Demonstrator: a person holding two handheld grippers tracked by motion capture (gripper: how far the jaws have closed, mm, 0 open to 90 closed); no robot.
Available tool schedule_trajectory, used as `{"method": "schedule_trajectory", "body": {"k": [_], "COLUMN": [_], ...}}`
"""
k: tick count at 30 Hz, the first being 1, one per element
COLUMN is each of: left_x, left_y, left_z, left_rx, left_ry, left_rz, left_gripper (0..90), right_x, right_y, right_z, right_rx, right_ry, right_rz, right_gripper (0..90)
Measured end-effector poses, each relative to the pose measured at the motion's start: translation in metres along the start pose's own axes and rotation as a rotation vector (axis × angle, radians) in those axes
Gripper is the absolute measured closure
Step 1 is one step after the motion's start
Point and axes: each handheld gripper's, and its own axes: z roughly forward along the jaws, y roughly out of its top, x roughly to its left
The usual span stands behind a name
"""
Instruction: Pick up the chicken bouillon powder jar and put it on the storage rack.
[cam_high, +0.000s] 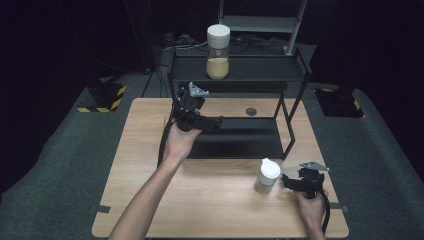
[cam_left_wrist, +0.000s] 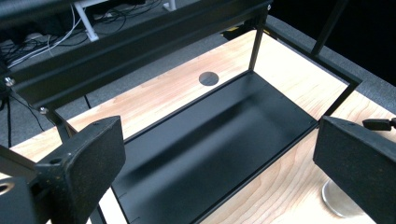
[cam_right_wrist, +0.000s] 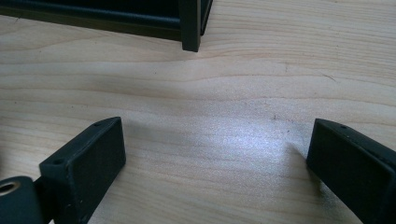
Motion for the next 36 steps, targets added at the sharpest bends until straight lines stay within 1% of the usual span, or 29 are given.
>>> {"method": "schedule_trajectory", "body": {"k": [1,2,4,5,7,8,11,14,15,17,18,19,20,22,24,25,26,27,28,29,30,31,32,33,36], "left_x": [0.001,0.001,0.002,0.002,0.002,0.002,0.004,0.003,0.003,0.002,0.002,0.003,0.003,0.003,0.003,0.002,0.002,0.001,0.001,0.001,0.0,-0.001,-0.001,-0.001,-0.003], "left_y": [-0.005,-0.005,-0.013,-0.013,-0.02,-0.02,-0.03,-0.039,-0.039,-0.047,-0.047,-0.055,-0.055,-0.061,-0.072,-0.078,-0.078,-0.084,-0.084,-0.089,-0.093,-0.1,-0.1,-0.107,-0.12], "left_z": [0.003,0.003,0.007,0.007,0.011,0.011,0.017,0.022,0.022,0.026,0.026,0.031,0.031,0.034,0.04,0.043,0.043,0.046,0.046,0.049,0.051,0.056,0.056,0.06,0.067], "left_rx": [0.002,0.002,0.006,0.006,0.009,0.009,0.016,0.02,0.02,0.021,0.021,0.024,0.024,0.027,0.032,0.035,0.035,0.034,0.034,0.036,0.04,0.05,0.05,0.061,0.067], "left_ry": [-0.004,-0.004,-0.01,-0.01,-0.013,-0.013,-0.018,-0.018,-0.018,-0.02,-0.02,-0.028,-0.028,-0.033,-0.035,-0.034,-0.034,-0.033,-0.033,-0.036,-0.037,-0.035,-0.035,-0.035,-0.029], "left_rz": [-0.006,-0.006,-0.015,-0.015,-0.022,-0.022,-0.035,-0.041,-0.041,-0.045,-0.045,-0.056,-0.056,-0.063,-0.074,-0.078,-0.078,-0.081,-0.081,-0.086,-0.091,-0.095,-0.095,-0.096,-0.118], "left_gripper": [2.6,2.7,2.8,2.8,2.9,2.9,3.1,3.3,3.3,3.4,3.5,3.6,3.7,3.8,4.0,4.0,4.1,4.2,4.3,4.3,4.4,4.4,4.5,4.5,4.6], "right_x": [0.0,0.0,0.0,0.0,0.0,0.0,0.0,0.0,0.0,0.0,0.0,0.0,0.0,0.0,0.0,0.0,0.0,0.0,0.0,0.0,0.0,0.0,0.0,0.0,0.0], "right_y": [0.0,0.0,0.0,0.0,0.0,0.0,0.0,0.0,0.0,0.0,0.0,0.0,0.0,0.0,0.0,0.0,0.0,0.0,0.0,0.0,0.0,0.0,0.0,0.0,0.0], "right_z": [0.0,0.0,0.0,0.0,0.0,0.0,0.0,0.0,0.0,0.0,0.0,0.0,0.0,0.0,0.0,0.0,0.0,0.0,0.0,0.0,0.0,0.0,0.0,0.0,0.0], "right_rx": [0.0,0.0,0.0,0.0,0.0,0.0,0.0,0.0,0.0,0.0,0.0,0.0,0.0,0.0,0.0,0.0,0.0,0.0,0.0,0.0,0.0,0.0,0.0,0.0,0.0], "right_ry": [0.0,0.0,0.0,0.0,0.0,0.0,0.0,0.0,0.0,0.0,0.0,0.0,0.0,0.0,0.0,0.0,0.0,0.0,0.0,0.0,0.0,0.0,0.0,0.0,0.0], "right_rz": [0.0,0.0,0.0,0.0,0.0,0.0,0.0,0.0,0.0,0.0,0.0,0.0,0.0,0.0,0.0,0.0,0.0,0.0,0.0,0.0,0.0,0.0,0.0,0.0,0.0], "right_gripper": [3.8,3.8,3.8,3.8,3.8,3.8,3.8,3.8,3.8,3.8,3.8,3.8,3.8,3.8,3.8,3.8,3.8,3.8,3.8,3.8,3.8,3.8,3.8,3.8,3.8]}}
